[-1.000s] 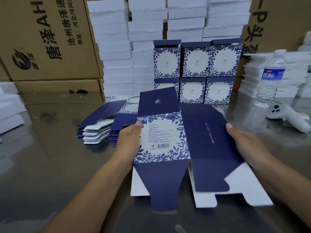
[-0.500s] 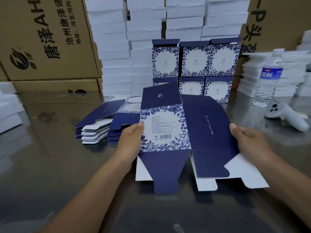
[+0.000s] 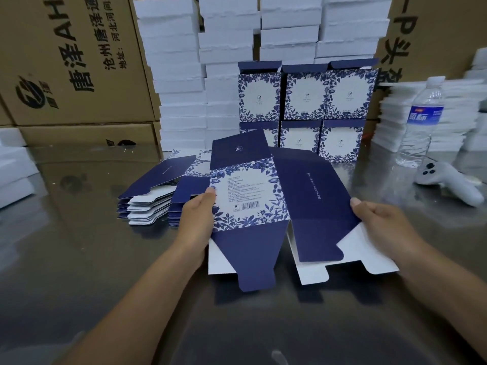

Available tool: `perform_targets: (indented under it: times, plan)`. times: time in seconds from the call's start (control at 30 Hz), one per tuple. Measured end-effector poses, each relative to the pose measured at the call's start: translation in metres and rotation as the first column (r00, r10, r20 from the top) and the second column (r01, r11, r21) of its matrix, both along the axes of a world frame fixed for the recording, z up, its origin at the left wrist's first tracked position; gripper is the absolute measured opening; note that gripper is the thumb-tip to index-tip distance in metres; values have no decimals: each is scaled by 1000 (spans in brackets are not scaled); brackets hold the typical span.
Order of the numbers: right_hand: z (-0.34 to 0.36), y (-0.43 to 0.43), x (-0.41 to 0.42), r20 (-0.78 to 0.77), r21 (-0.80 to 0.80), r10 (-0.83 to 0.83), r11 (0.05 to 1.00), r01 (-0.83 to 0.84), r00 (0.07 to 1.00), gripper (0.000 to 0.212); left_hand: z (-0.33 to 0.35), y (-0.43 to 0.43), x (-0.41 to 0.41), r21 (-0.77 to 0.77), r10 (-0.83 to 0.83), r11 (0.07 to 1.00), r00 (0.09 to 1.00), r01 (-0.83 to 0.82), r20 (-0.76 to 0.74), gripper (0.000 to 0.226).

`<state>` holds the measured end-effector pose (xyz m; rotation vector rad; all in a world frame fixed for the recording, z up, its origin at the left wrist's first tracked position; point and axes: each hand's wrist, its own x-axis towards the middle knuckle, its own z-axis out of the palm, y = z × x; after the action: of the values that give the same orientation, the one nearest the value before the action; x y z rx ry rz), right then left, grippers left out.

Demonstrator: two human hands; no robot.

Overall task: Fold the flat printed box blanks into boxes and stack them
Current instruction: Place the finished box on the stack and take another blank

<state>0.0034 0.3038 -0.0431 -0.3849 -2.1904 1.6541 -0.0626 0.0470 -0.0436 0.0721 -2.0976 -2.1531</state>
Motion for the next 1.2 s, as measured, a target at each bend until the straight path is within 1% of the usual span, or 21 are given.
perform_targets:
  times: [0.07, 0.17, 0.2, 0.3, 0.4, 0.57, 0.7, 0.77, 0.83, 0.9, 0.93, 0.97, 1.0, 1.03, 1.07, 1.1, 1.13, 1.2]
  plan:
    - [1, 1, 0, -7, 15, -32, 999, 33, 999, 41, 1, 2, 2, 12, -39, 999, 999, 39, -13, 34]
    - [2, 2, 1, -16, -14, -75, 997, 75, 997, 41, 0, 3, 2, -117, -93, 990, 993, 85, -70, 36]
    - [3, 1, 1, -13, -26, -78, 997, 77, 997, 41, -1, 3, 2, -135, -97, 987, 992, 85, -83, 35]
    - [4, -2, 3, -11, -116, -54, 992, 52, 998, 38, -2, -1, 1, -130, -63, 990, 994, 50, -92, 27]
    - [6, -6, 4, 3, -194, -8, 981, 9, 1000, 36, -2, -3, 0, -81, -65, 995, 996, 60, -67, 32]
    - [4, -4, 5, 39, -108, 56, 993, -52, 998, 40, -3, -6, -2, -46, -42, 998, 997, 39, -64, 32]
    - [2, -2, 2, 19, -57, 19, 998, -18, 1000, 44, -2, -4, -3, 10, -70, 997, 996, 71, -48, 38]
    - [1, 1, 0, -4, -69, -16, 997, 16, 1000, 44, -2, -3, -3, -36, -84, 996, 995, 82, -54, 41]
    - [1, 3, 0, -20, -83, -57, 995, 55, 998, 42, -4, -2, -2, -119, -121, 986, 991, 113, -60, 43]
    - [1, 5, -1, -10, -78, -65, 995, 64, 998, 41, -6, -3, 0, -196, -175, 968, 982, 159, -67, 43]
    - [0, 6, -1, -1, -75, -56, 996, 56, 998, 41, -6, -5, 0, -200, -176, 967, 982, 159, -71, 42]
    - [-1, 5, -1, 9, -53, -52, 997, 52, 999, 42, -6, -6, 0, -178, -167, 972, 984, 152, -68, 40]
    - [-3, 5, -3, 16, 15, -61, 998, 60, 998, 44, -4, -7, 1, -136, -154, 980, 987, 145, -54, 39]
    - [-5, 5, -5, 13, 132, -80, 988, 77, 997, 44, -2, -8, 0, -85, -144, 986, 989, 141, -32, 39]
    - [-8, 4, -6, -4, 269, -96, 959, 94, 995, 42, 0, -8, 0, -40, -142, 989, 990, 142, -11, 38]
    - [-11, 4, -6, -33, 390, -98, 915, 103, 995, 36, 1, -8, 1, -21, -145, 989, 989, 145, -3, 38]
    - [-13, 4, -6, -61, 475, -83, 874, 102, 995, 26, 2, -7, 2, -35, -154, 988, 988, 153, -9, 38]
    - [-17, 4, -6, -89, 580, -16, 812, 65, 996, 13, 2, -5, 6, -86, -184, 980, 982, 181, -36, 39]
